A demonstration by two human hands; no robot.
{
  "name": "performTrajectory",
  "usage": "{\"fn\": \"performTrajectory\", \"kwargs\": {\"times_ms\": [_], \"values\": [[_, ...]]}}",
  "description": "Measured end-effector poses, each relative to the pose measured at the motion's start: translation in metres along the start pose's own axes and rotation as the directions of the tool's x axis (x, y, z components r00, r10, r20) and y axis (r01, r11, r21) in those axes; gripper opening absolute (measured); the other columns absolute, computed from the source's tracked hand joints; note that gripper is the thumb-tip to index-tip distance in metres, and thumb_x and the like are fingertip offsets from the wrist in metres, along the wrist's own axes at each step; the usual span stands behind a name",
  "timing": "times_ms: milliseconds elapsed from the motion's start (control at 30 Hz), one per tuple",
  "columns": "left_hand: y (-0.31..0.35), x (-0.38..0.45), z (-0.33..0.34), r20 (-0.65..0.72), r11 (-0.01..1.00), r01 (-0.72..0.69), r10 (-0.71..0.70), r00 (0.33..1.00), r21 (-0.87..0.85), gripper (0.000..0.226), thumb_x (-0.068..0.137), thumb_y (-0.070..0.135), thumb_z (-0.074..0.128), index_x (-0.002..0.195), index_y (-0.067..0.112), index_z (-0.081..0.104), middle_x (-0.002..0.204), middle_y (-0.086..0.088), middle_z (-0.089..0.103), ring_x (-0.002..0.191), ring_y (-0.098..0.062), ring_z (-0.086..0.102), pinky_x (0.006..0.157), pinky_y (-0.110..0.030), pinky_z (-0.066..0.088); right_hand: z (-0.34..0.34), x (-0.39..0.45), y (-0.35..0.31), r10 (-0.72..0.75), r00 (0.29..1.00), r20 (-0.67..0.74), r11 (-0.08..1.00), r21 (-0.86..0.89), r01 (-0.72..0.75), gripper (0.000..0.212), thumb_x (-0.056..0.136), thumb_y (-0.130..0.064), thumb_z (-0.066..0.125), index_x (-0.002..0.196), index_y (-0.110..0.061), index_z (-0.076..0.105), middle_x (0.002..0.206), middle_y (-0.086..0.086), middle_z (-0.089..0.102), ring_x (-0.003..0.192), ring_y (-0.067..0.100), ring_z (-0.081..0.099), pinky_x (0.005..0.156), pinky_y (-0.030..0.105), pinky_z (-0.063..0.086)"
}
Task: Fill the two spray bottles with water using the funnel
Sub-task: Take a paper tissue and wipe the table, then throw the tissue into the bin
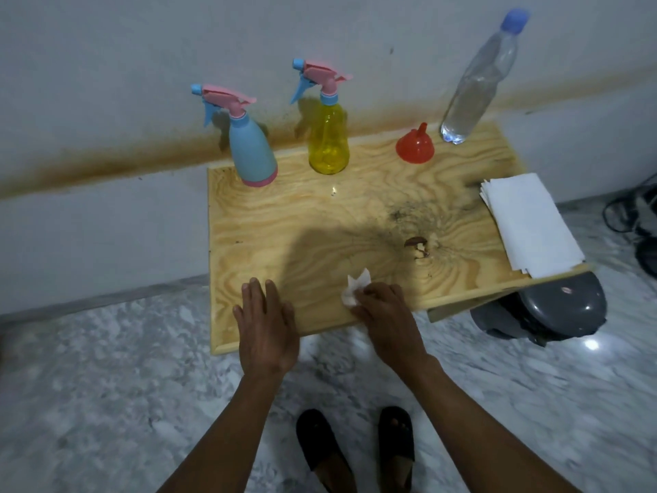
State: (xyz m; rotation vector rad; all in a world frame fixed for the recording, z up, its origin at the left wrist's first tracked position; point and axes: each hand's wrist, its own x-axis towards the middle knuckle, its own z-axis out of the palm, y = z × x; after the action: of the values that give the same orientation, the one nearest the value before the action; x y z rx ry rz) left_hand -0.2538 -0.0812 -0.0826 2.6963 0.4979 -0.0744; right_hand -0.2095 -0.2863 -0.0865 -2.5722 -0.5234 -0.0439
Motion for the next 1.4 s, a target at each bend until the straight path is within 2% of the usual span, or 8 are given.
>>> {"fn": "performTrajectory", "kwargs": {"times_ms": [100, 233, 367, 533, 767, 933, 1133, 1400], "values": [[0.008, 0.001, -0.004, 0.075, 0.999, 0.013, -0.016, 0.997, 0.034, 0.05, 0.104, 0.027, 0.039, 0.148, 0.004, 0.036, 0.155, -0.025, 0.027, 0.148, -0.043, 0.016, 0.115, -0.061, 0.022, -0.008, -0.005, 0.008, 0.13, 0.987, -0.092, 0.988, 0.093, -0.121, 0.004, 0.086, -0.016, 0.074, 0.09, -0.014, 0.074, 0.094, 0.003, 0.063, 0.091, 0.026, 0.053, 0.075, 0.032, 0.046], [0.019, 0.001, -0.006, 0.09, 0.997, -0.055, 0.049, 0.995, 0.061, 0.036, 0.102, 0.027, 0.039, 0.13, 0.005, 0.047, 0.137, -0.023, 0.042, 0.134, -0.045, 0.034, 0.1, -0.061, 0.036, -0.028, -0.013, 0.015, 0.353, 0.925, -0.141, 0.915, 0.259, -0.309, 0.005, 0.089, -0.016, 0.072, 0.092, -0.012, 0.073, 0.117, 0.007, 0.067, 0.11, 0.028, 0.054, 0.091, 0.025, 0.038], [0.051, -0.007, -0.005, 0.05, 0.98, -0.198, 0.198, 0.979, -0.001, 0.034, 0.102, 0.035, 0.03, 0.105, 0.008, 0.051, 0.105, -0.011, 0.049, 0.099, -0.04, 0.05, 0.077, -0.049, 0.045, -0.074, -0.029, 0.02, 0.547, 0.814, -0.195, 0.783, 0.464, -0.415, 0.012, 0.094, -0.023, 0.067, 0.097, -0.012, 0.07, 0.102, 0.006, 0.071, 0.096, 0.023, 0.064, 0.078, 0.026, 0.043], [0.143, -0.033, -0.014, 0.113, 0.975, -0.199, 0.209, 0.971, -0.094, 0.068, 0.098, 0.049, 0.02, 0.143, 0.005, 0.048, 0.15, -0.02, 0.045, 0.142, -0.038, 0.036, 0.112, -0.051, 0.037, -0.147, -0.068, 0.051, 0.726, 0.641, -0.251, 0.617, 0.649, -0.445, 0.023, 0.093, -0.027, 0.068, 0.113, -0.019, 0.065, 0.096, -0.002, 0.068, 0.087, 0.016, 0.066, 0.074, 0.031, 0.053], [0.317, -0.09, -0.027, 0.063, 0.903, -0.312, 0.345, 0.937, -0.295, 0.063, 0.099, 0.05, 0.029, 0.146, 0.011, 0.048, 0.155, -0.015, 0.04, 0.144, -0.032, 0.035, 0.118, -0.045, 0.03, -0.257, -0.147, 0.13, 0.858, 0.433, -0.276, 0.49, 0.692, -0.53, 0.026, 0.09, -0.022, 0.071, 0.112, -0.008, 0.073, 0.096, 0.006, 0.071, 0.087, 0.015, 0.061, 0.076, 0.023, 0.039], [0.409, -0.133, -0.002, 0.086, 0.832, -0.383, 0.451, 0.889, -0.4, 0.05, 0.099, 0.043, 0.047, 0.136, 0.012, 0.058, 0.149, -0.01, 0.05, 0.14, -0.028, 0.041, 0.113, -0.039, 0.031, -0.305, -0.205, 0.187, 0.921, 0.236, -0.311, 0.39, 0.753, -0.53, 0.018, 0.09, -0.028, 0.071, 0.102, -0.014, 0.072, 0.09, 0.004, 0.07, 0.087, 0.023, 0.066, 0.078, 0.034, 0.05], [0.455, -0.159, 0.035, 0.267, 0.833, -0.384, 0.505, 0.821, -0.398, 0.034, 0.095, 0.039, 0.059, 0.113, 0.012, 0.066, 0.105, -0.004, 0.069, 0.099, -0.029, 0.064, 0.08, -0.034, 0.047, -0.323, -0.249, 0.239, 0.961, 0.069, -0.266, 0.256, 0.774, -0.579, 0.023, 0.091, -0.026, 0.068, 0.111, -0.014, 0.071, 0.101, 0.005, 0.069, 0.089, 0.017, 0.062, 0.081, 0.025, 0.042], [0.468, -0.117, 0.078, 0.571, 0.906, -0.266, 0.415, 0.708, -0.329, 0.034, 0.095, 0.023, 0.065, 0.125, 0.009, 0.064, 0.119, -0.006, 0.067, 0.096, -0.014, 0.061, 0.083, -0.024, 0.045, -0.319, -0.232, 0.275, 0.987, 0.004, -0.161, 0.122, 0.728, -0.675, 0.022, 0.09, -0.025, 0.071, 0.106, -0.011, 0.071, 0.087, 0.0, 0.065, 0.082, 0.016, 0.06, 0.078, 0.024, 0.043]]}}
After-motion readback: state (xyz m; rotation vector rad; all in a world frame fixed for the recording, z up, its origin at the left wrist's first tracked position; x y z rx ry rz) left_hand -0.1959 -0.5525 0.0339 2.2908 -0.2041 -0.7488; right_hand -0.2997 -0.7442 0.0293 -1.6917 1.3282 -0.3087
